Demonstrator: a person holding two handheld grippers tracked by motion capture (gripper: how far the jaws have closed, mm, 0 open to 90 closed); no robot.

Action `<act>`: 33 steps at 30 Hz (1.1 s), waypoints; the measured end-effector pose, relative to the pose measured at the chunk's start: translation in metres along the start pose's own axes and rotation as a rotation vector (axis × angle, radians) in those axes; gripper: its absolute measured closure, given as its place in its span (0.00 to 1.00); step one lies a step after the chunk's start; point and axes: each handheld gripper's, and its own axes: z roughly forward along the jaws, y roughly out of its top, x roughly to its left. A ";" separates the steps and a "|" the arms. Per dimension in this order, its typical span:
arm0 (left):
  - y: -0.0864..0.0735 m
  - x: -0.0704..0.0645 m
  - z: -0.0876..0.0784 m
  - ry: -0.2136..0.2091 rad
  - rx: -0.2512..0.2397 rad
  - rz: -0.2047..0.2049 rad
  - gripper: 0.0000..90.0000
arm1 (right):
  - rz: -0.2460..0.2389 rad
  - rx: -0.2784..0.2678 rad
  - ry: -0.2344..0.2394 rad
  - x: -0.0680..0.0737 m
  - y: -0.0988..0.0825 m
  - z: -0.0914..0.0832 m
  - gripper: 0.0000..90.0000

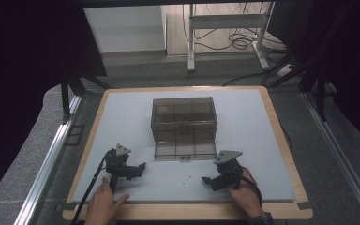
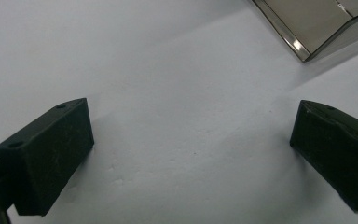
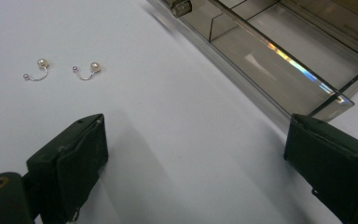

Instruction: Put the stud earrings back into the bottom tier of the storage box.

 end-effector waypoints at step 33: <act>0.000 0.000 0.000 0.002 0.005 0.007 0.00 | 0.007 0.005 0.003 0.000 0.001 0.000 0.06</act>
